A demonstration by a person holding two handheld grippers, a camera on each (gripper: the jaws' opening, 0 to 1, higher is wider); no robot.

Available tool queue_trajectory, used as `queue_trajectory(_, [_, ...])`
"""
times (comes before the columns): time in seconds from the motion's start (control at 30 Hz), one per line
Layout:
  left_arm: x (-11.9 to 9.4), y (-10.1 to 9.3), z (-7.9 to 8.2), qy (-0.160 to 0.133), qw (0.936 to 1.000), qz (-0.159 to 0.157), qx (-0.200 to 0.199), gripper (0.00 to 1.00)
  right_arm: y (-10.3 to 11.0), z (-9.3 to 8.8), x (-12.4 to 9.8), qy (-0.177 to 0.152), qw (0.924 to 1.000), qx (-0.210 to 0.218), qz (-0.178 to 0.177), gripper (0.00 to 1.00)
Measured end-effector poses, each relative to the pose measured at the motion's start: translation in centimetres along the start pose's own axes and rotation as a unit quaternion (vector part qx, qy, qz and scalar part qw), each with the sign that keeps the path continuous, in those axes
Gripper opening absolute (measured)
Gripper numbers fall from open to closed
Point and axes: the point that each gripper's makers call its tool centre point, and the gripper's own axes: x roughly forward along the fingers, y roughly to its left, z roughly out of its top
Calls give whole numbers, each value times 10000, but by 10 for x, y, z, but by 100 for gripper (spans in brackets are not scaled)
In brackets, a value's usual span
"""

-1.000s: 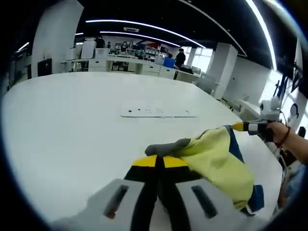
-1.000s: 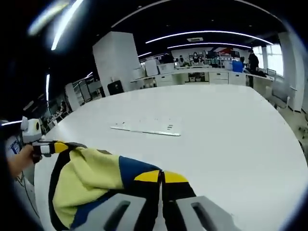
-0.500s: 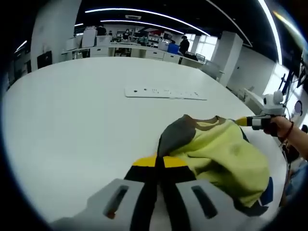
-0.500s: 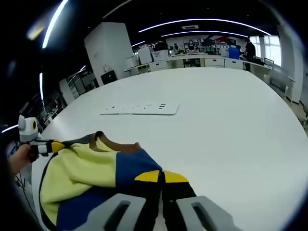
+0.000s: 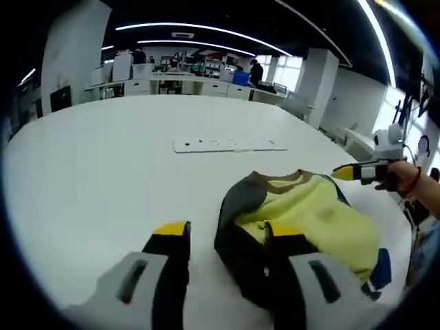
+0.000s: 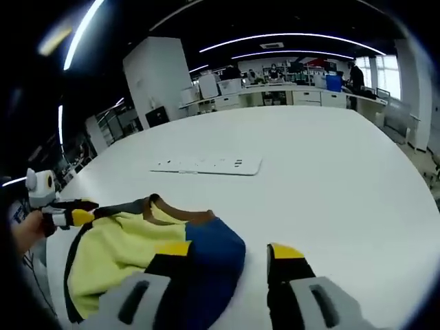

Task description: Fold the garment on the visible template until the final outline fits inside the template.

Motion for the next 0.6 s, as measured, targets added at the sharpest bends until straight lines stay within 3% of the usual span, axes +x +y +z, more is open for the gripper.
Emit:
queue_trajectory(0.07, [-8, -3, -2, -31, 10000, -11, 36, 54, 9, -5, -7, 84, 9999, 39, 103, 59])
queue_trajectory(0.27, [-29, -20, -11, -18, 9995, -256, 200, 60, 32, -22, -27, 303, 9979, 271, 504, 69])
queue_trajectory(0.6, [-57, -39, -17, -97, 9977, -449, 507, 61, 56, -42, -63, 422, 9959, 163, 779, 71])
